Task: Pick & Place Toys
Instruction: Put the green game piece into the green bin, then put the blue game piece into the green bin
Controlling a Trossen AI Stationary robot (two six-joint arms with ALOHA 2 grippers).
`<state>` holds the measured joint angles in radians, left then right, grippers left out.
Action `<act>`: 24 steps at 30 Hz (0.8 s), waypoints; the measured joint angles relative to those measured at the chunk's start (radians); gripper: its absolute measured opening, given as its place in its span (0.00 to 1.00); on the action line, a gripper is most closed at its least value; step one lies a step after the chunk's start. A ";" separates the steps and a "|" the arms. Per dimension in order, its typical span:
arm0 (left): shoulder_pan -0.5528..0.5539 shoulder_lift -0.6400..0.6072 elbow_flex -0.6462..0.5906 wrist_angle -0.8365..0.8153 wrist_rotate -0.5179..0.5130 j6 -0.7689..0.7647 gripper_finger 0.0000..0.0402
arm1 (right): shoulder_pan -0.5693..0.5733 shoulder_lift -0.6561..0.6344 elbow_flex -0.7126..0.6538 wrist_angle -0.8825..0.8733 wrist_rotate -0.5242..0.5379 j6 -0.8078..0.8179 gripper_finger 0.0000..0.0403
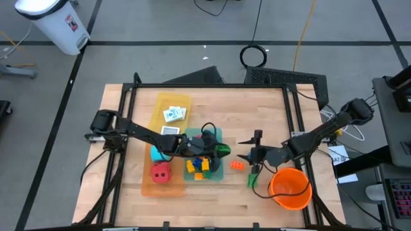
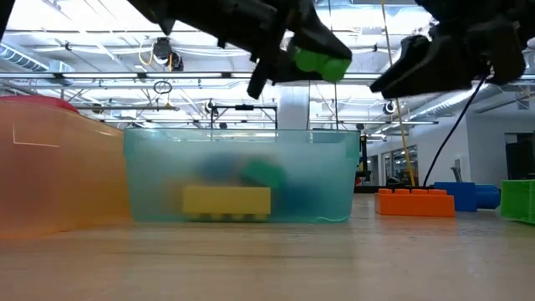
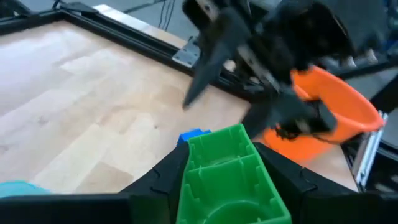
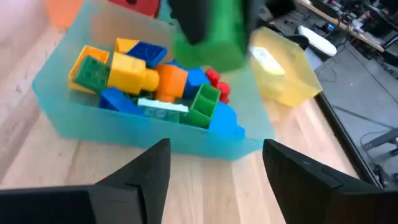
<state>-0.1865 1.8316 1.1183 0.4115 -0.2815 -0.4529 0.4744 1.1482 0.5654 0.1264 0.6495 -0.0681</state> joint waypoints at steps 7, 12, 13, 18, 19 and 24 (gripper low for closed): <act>-0.016 -0.057 -0.043 -0.152 0.190 0.037 0.38 | 0.000 -0.103 0.001 -0.097 0.001 0.056 0.52; -0.050 -0.042 -0.043 -0.298 0.214 0.042 0.38 | -0.001 -0.127 0.001 -0.111 0.001 0.056 0.50; -0.054 -0.036 -0.043 -0.306 0.215 0.038 0.38 | -0.001 -0.128 0.001 -0.111 0.001 0.056 0.50; -0.062 -0.025 -0.041 -0.297 0.209 0.017 0.44 | -0.001 -0.128 0.001 -0.114 0.000 0.057 0.51; -0.064 -0.024 -0.042 -0.304 0.209 0.005 0.50 | -0.001 -0.129 0.001 -0.113 0.000 0.057 0.51; -0.066 -0.023 -0.042 -0.295 0.203 0.002 0.81 | -0.001 -0.129 0.001 -0.130 0.000 0.100 0.53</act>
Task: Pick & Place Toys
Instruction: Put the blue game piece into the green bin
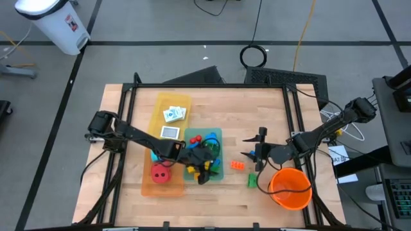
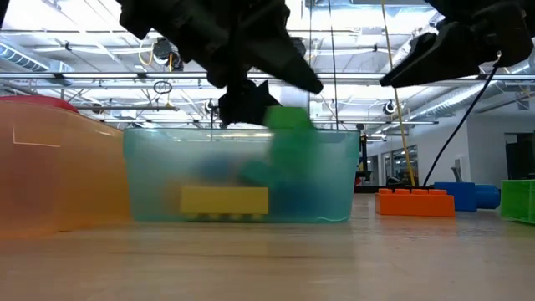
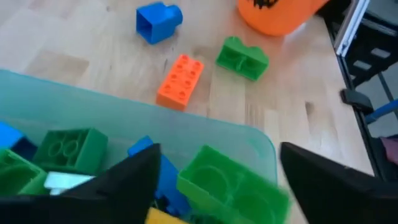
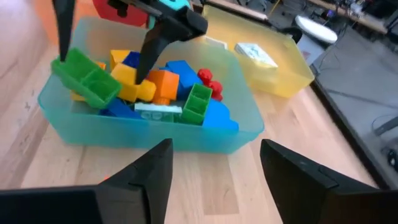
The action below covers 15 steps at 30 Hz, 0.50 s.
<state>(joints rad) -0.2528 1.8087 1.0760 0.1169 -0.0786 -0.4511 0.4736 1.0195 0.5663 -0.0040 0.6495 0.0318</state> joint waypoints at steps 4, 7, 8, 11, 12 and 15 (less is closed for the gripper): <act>0.004 0.000 0.000 0.034 -0.002 0.004 0.97 | 0.000 -0.008 0.000 -0.102 -0.054 0.109 0.54; 0.009 0.000 0.000 0.028 -0.002 0.003 0.96 | -0.008 -0.018 0.000 -0.226 -0.199 0.260 0.54; 0.010 0.000 0.000 0.033 -0.002 0.003 0.94 | -0.013 -0.019 0.000 -0.273 -0.250 0.312 0.55; 0.010 0.000 0.000 0.052 -0.002 0.004 0.90 | -0.036 -0.006 0.000 -0.358 -0.336 0.433 0.55; 0.011 0.000 0.000 0.054 -0.002 0.005 0.89 | -0.043 0.003 0.000 -0.379 -0.338 0.453 0.55; 0.010 0.000 0.000 0.066 -0.002 0.004 0.87 | -0.078 0.040 -0.009 -0.401 -0.341 0.479 0.55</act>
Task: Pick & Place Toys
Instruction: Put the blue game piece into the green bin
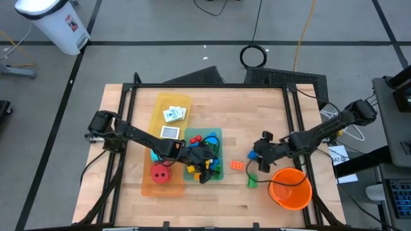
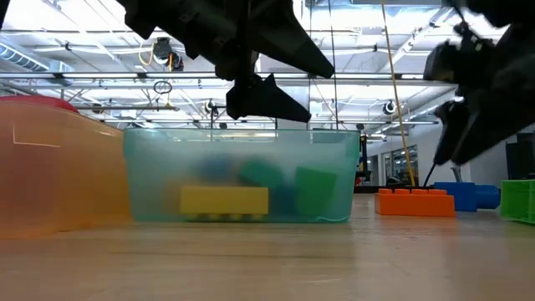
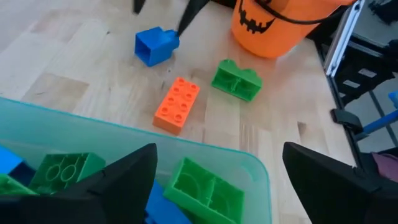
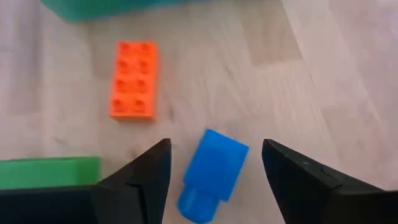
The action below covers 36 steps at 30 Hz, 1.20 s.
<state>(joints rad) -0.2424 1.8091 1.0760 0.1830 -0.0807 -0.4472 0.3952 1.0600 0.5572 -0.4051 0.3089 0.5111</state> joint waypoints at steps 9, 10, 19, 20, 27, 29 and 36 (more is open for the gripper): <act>0.000 0.000 0.000 0.009 0.000 0.021 0.86 | -0.130 0.146 -0.043 0.036 -0.190 -0.023 0.55; 0.000 0.000 0.000 0.009 0.000 0.021 0.86 | -0.139 0.158 -0.044 0.036 -0.203 -0.035 0.54; 0.000 0.000 0.000 0.009 0.000 0.022 0.86 | -0.160 0.159 -0.043 0.028 -0.231 -0.089 0.41; 0.000 0.001 0.000 0.009 0.000 0.024 0.86 | -0.160 0.153 -0.044 0.025 -0.236 -0.090 0.38; 0.001 0.002 0.000 0.070 -0.043 0.027 0.86 | -0.160 0.127 -0.045 0.047 -0.255 -0.181 0.21; 0.001 0.002 0.000 0.116 -0.072 0.031 0.86 | -0.160 0.125 -0.045 0.077 -0.226 -0.232 0.21; 0.023 0.002 0.000 0.227 -0.138 -0.086 0.86 | -0.132 0.124 -0.045 0.269 -0.016 -0.452 0.22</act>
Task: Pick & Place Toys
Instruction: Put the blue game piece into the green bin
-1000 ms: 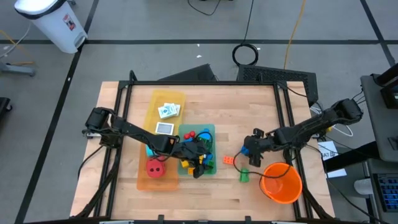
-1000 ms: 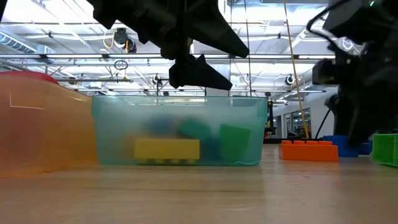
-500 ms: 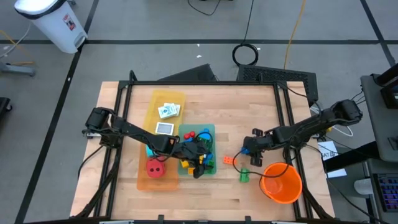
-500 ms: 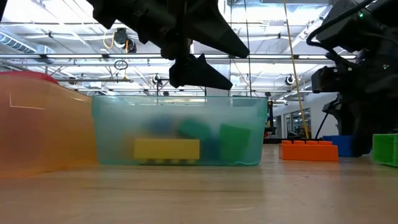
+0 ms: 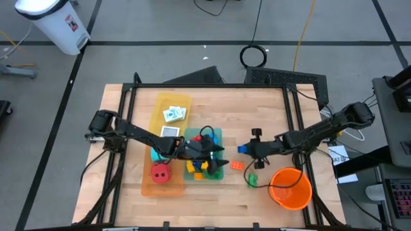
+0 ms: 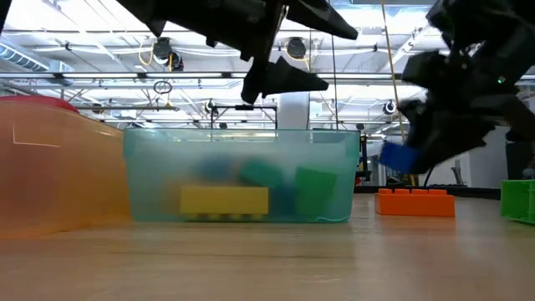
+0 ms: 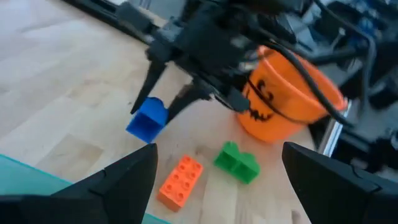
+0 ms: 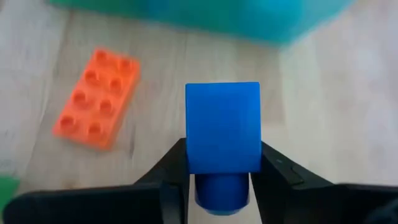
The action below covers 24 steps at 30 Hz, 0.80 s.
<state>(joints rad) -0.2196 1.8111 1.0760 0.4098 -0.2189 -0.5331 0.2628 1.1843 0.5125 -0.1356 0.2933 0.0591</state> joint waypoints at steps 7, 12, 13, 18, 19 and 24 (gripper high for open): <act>0.024 0.017 0.001 0.006 -0.090 -0.128 0.86 | 0.094 0.000 0.000 0.176 0.211 -0.179 0.22; 0.043 0.056 0.001 0.022 -0.124 -0.174 0.86 | 0.162 0.004 0.000 0.321 0.299 -0.269 0.22; 0.048 0.062 0.001 0.029 -0.124 -0.184 0.86 | 0.168 0.009 0.001 0.348 0.311 -0.283 0.22; 0.058 0.109 0.001 0.157 -0.104 -0.168 0.86 | 0.177 0.050 0.001 0.429 0.315 -0.322 0.22; 0.056 0.119 0.001 0.184 -0.086 -0.158 0.86 | 0.175 0.057 0.001 0.433 0.319 -0.333 0.22; 0.055 0.155 0.022 0.232 -0.067 -0.143 0.86 | 0.175 0.096 0.001 0.505 0.369 -0.377 0.22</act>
<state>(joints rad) -0.1645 1.9657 1.0980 0.6420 -0.2859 -0.6762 0.4381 1.2802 0.5133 0.3698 0.6621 -0.3176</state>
